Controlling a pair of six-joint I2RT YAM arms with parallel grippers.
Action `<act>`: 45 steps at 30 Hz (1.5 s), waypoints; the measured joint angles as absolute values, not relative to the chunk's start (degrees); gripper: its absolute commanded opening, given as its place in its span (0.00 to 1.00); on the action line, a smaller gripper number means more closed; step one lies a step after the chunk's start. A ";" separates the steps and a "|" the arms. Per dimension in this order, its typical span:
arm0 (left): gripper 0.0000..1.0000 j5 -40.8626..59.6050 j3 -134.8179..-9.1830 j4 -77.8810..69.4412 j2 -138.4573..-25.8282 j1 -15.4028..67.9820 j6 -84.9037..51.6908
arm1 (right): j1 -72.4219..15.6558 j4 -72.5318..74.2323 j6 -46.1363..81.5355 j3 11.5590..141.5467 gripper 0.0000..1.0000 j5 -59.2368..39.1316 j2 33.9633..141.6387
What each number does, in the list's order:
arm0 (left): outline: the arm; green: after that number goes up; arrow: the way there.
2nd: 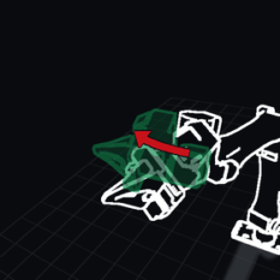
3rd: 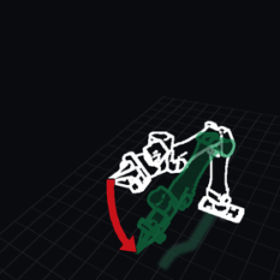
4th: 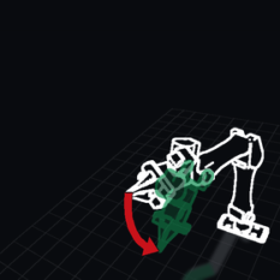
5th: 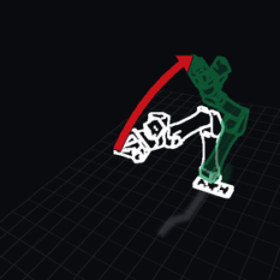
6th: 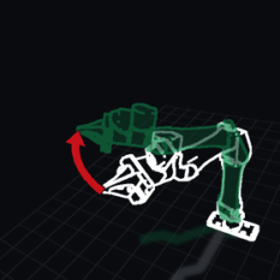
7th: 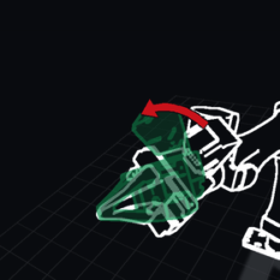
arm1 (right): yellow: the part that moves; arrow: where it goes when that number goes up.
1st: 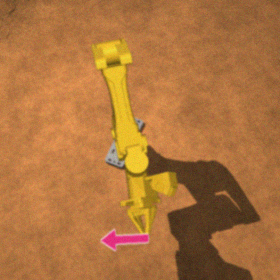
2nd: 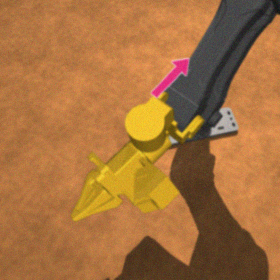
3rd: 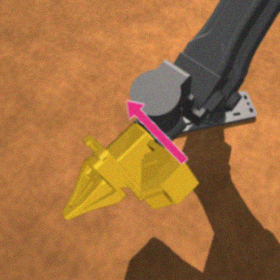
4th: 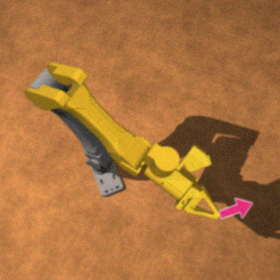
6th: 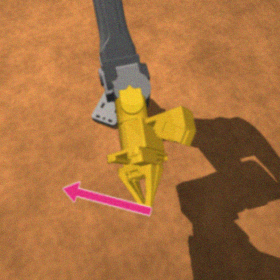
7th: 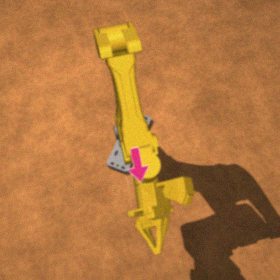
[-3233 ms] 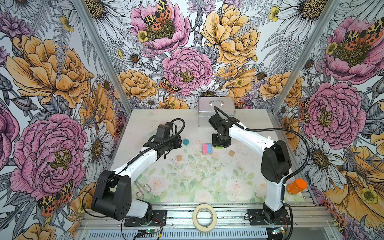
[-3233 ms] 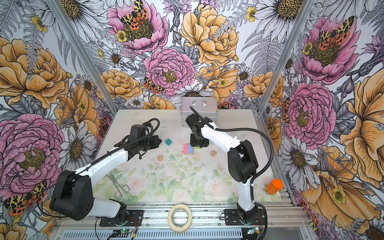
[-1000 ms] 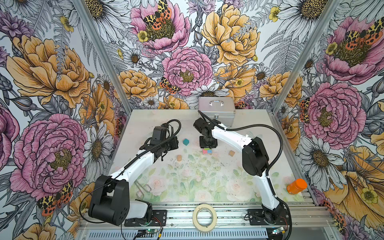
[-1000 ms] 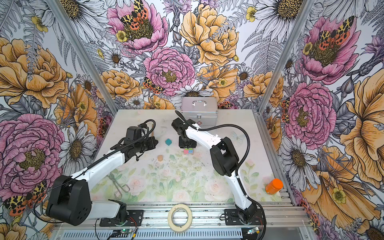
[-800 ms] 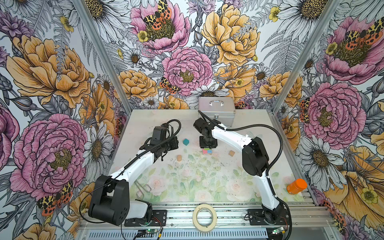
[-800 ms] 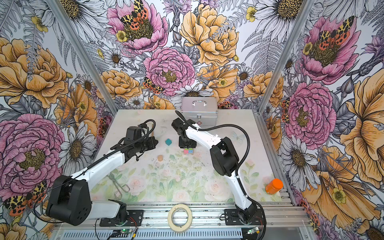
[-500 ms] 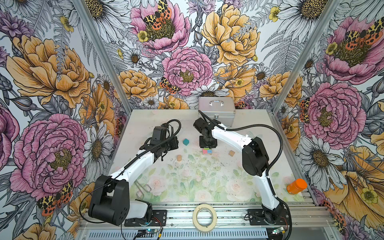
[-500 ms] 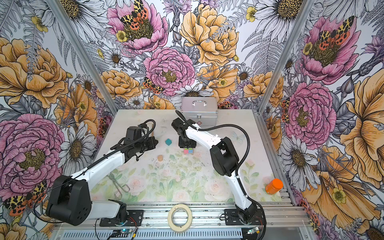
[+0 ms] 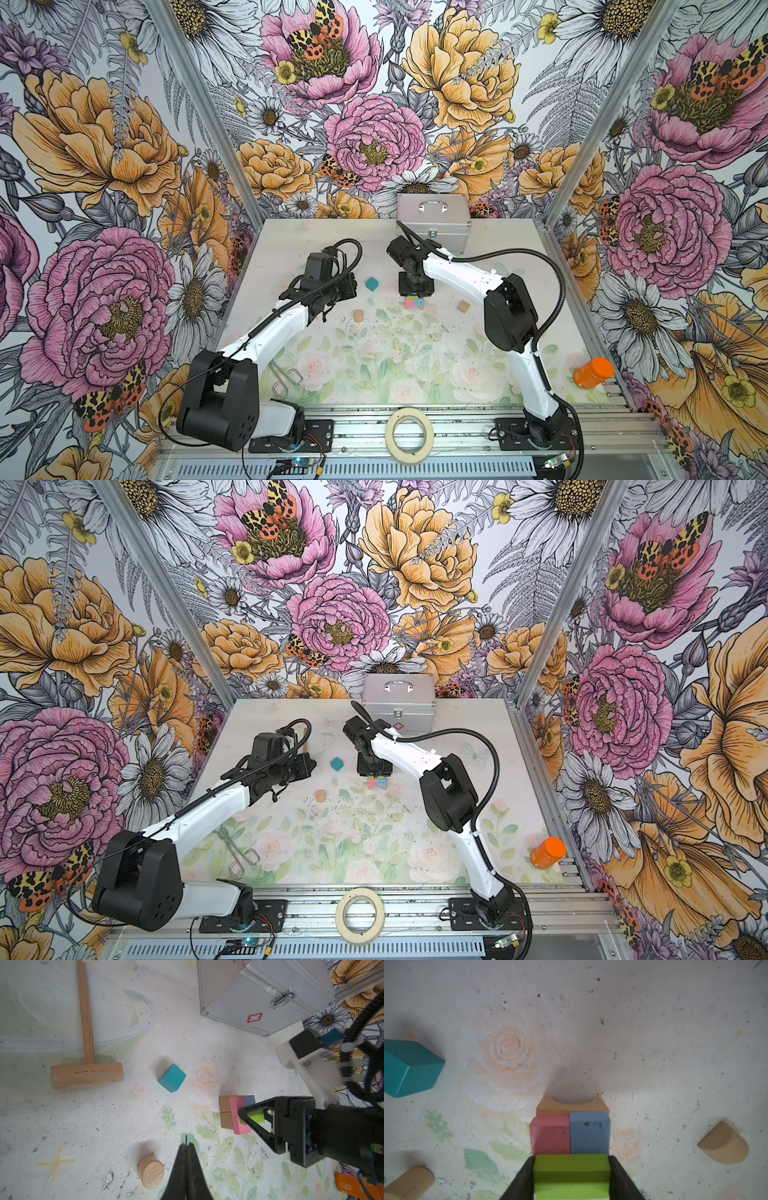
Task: Build the wood block tower
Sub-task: 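Lower the lime-green block onto the pink and blue blocks with the right gripper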
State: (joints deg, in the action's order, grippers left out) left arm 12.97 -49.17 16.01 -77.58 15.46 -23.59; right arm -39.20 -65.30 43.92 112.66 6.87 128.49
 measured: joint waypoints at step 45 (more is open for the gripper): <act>0.00 12.97 -49.17 16.01 -77.58 15.46 -23.59 | -39.20 -65.28 43.62 112.66 0.59 6.85 128.49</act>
